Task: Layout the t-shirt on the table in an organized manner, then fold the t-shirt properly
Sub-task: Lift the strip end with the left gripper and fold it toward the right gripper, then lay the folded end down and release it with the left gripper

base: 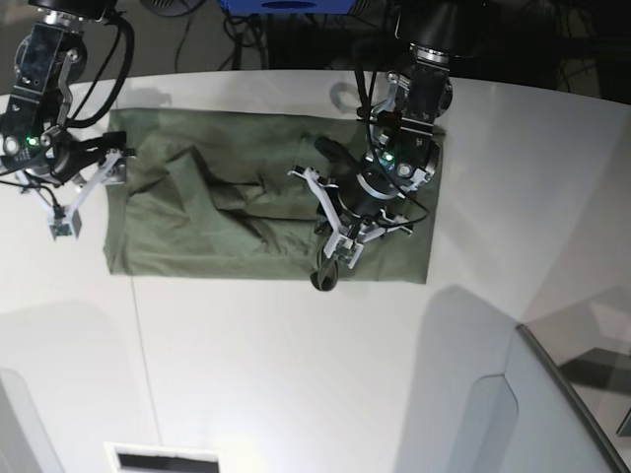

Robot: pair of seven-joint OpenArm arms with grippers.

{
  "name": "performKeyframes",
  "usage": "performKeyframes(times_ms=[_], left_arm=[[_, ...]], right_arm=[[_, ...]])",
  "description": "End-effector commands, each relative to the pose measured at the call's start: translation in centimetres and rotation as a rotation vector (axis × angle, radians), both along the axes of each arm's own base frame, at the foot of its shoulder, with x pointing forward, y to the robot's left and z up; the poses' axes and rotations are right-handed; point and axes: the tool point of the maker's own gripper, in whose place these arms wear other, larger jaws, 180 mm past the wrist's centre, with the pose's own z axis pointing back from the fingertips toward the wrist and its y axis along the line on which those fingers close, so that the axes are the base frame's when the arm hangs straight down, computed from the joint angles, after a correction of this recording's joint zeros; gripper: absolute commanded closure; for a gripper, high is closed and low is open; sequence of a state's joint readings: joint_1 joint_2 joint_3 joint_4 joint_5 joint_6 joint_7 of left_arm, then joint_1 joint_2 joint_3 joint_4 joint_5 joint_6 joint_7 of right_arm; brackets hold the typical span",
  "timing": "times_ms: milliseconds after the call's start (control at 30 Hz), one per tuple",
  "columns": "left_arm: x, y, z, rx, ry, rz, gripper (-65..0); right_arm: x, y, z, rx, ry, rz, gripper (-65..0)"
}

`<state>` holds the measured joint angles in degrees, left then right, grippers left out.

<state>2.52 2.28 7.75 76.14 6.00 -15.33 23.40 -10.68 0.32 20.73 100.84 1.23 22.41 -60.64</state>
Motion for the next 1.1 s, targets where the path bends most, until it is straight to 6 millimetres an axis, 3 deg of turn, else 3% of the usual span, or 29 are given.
performKeyframes(times_ms=[0, 200, 367, 600, 733, 967, 1067], left_arm=[[0.9, -1.3, 1.4, -0.027, -0.049, -0.028, 0.0], [0.1, -2.2, 0.5, -0.017, -0.025, -0.069, 0.0], [0.2, -2.2, 0.8, -0.018, -0.032, -0.069, -21.1], [1.2, -2.2, 1.4, -0.016, -0.051, -0.069, -34.1], [1.3, -2.6, 1.8, -0.027, -0.06, -0.071, -35.7], [-0.5, -6.3, 1.7, -0.039, -0.053, -0.182, -35.2], [-0.3, -7.1, 3.2, -0.054, -0.091, -0.197, -35.2]], right_arm=[[0.9, -0.4, 0.8, -0.012, -0.036, 0.003, -49.5], [0.8, -0.4, 0.8, -0.012, -0.035, 0.003, -49.5], [0.7, -0.3, 0.8, -0.012, -0.031, 0.019, -49.5], [0.7, 0.6, 0.7, -0.011, -0.019, 0.135, -49.5], [0.7, 0.5, 0.7, -0.011, -0.019, 0.133, -49.5], [0.7, 0.3, 0.7, -0.012, -0.017, 0.127, -49.5], [0.7, 0.3, 0.7, -0.013, -0.017, 0.127, -49.5]])
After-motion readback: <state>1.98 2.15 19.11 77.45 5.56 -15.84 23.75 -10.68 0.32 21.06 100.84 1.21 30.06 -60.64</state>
